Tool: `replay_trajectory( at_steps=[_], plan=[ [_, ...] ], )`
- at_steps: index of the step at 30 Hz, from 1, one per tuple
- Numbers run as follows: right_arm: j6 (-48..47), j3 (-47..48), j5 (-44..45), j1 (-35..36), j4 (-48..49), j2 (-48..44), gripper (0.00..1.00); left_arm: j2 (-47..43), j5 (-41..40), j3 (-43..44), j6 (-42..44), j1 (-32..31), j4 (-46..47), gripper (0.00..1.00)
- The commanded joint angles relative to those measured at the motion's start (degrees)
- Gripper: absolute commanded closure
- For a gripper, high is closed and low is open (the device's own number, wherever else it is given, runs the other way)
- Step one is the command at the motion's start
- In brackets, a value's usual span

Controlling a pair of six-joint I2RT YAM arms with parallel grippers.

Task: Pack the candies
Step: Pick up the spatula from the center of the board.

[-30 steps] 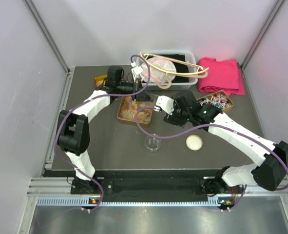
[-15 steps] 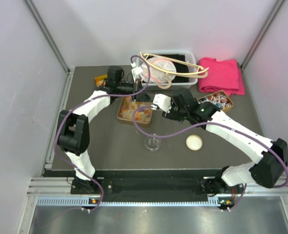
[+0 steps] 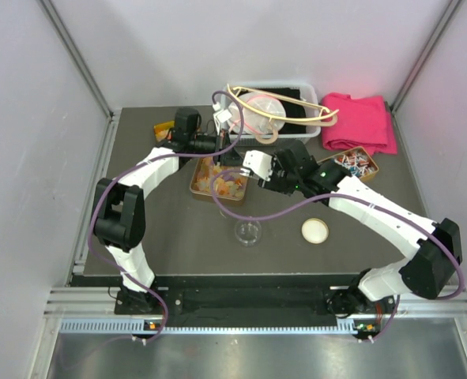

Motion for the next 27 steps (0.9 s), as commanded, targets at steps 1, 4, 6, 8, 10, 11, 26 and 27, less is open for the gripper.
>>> replay_trajectory(
  at_steps=[1,4,6,8,10,11,26,27],
  plan=[
    [0.62,2.46,-1.93,0.95,3.51,-0.22,0.57,-1.05,2.72,-0.52,-0.18,0.07,4.63,1.0],
    [0.88,2.72,-3.5,0.86,3.69,-1.01,0.58,-1.22,3.86,-1.66,-1.84,0.07,7.02,1.0],
    [0.8,2.11,-4.82,0.68,4.21,-2.33,0.58,-1.05,5.44,-2.54,-3.77,0.16,9.99,1.0],
    [0.8,1.84,-5.79,0.25,4.83,-2.86,0.58,-0.78,7.2,-2.81,-4.83,0.07,11.41,1.0],
    [0.88,1.23,-6.93,-0.37,5.52,-3.91,0.59,-0.61,8.08,-2.81,-5.1,0.07,11.86,1.0],
    [0.97,0.96,-6.94,-0.55,5.79,-4.18,0.59,-0.52,8.78,-2.89,-5.01,0.07,11.95,1.0],
    [0.09,-0.09,-10.45,-1.69,4.57,-6.81,0.51,0.01,8.61,-2.81,-4.31,0.07,11.42,1.0],
    [0.01,-0.09,-10.63,-1.78,4.39,-6.99,0.51,0.1,8.44,-2.81,-4.22,0.16,11.24,1.0]
  ],
)
